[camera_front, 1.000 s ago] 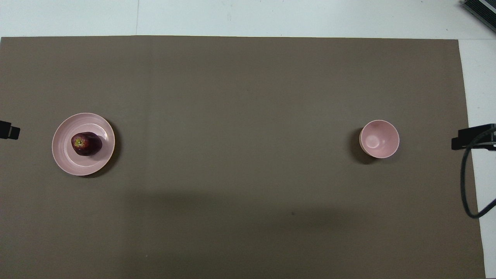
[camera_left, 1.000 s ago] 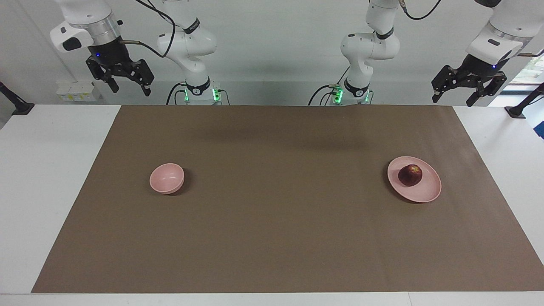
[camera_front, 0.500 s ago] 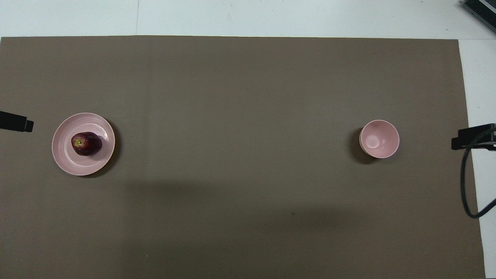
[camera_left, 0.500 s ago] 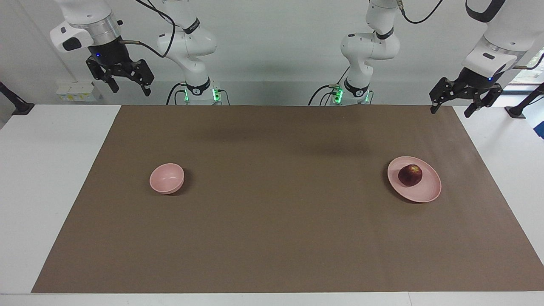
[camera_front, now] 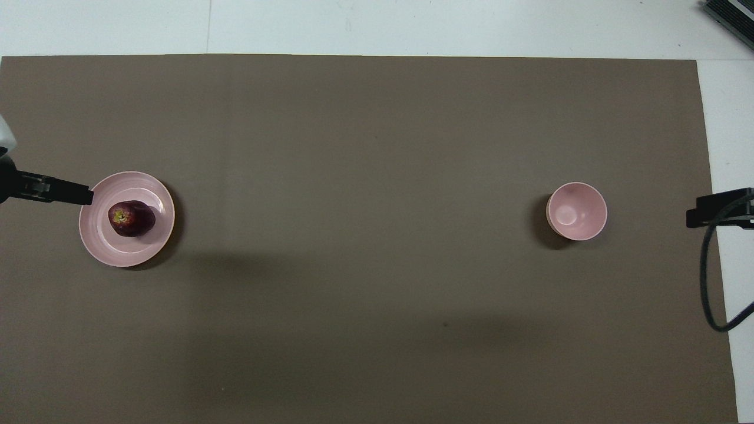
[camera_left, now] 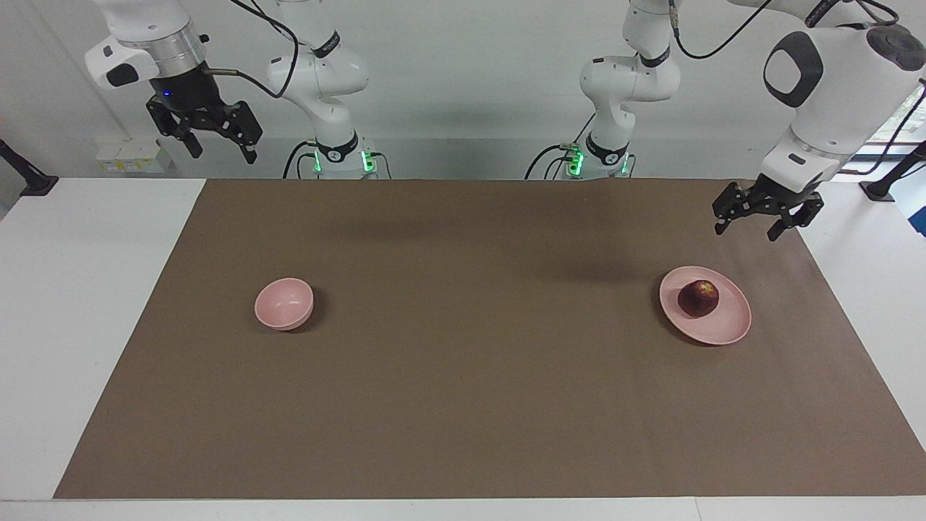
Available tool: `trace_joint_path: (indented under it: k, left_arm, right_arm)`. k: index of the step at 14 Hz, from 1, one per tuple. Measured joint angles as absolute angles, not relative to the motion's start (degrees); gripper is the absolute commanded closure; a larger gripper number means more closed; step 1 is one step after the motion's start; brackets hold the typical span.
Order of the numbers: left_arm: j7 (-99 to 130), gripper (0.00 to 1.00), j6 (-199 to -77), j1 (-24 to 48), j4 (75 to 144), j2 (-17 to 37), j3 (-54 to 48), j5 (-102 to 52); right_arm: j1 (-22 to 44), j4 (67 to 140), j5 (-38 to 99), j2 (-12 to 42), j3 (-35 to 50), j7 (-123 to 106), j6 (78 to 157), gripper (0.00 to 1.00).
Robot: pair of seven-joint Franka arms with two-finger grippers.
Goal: Move apple from plate to bowl
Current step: 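Reach the left gripper down over the apple on the pink plate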
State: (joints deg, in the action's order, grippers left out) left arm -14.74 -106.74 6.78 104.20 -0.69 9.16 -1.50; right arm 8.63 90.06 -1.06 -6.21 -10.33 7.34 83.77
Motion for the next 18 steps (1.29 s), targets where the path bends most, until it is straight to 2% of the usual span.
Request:
trace_joint_path:
  k: [7, 12, 14, 17, 18]
  left_arm:
    - [-15.4, 0.0, -125.6, 6.3, 118.2, 3.0, 9.1, -1.5]
    - [-15.4, 0.02, -133.5, 6.1, 122.2, 7.2, 9.2, -1.5]
    - [-15.5, 0.34, -135.2, 5.3, 123.4, 7.6, 9.2, -1.5]
    - [-15.5, 1.0, -135.5, 4.9, 123.4, 7.5, 9.1, -1.5]
    - [-15.5, 1.0, -135.6, 4.9, 123.4, 7.5, 9.1, -1.5]
  right_arm:
    - [8.6, 90.1, -1.1, -6.2, -10.3, 7.3, 83.8, 0.0]
    - [8.6, 90.1, -1.1, -6.2, -10.3, 7.3, 83.8, 0.0]
    - [8.6, 90.1, -1.1, -6.2, -10.3, 7.3, 83.8, 0.0]
    - [8.6, 90.1, -1.1, -6.2, -10.3, 7.3, 83.8, 0.0]
    - [8.6, 90.1, -1.1, -6.2, -10.3, 7.3, 83.8, 0.0]
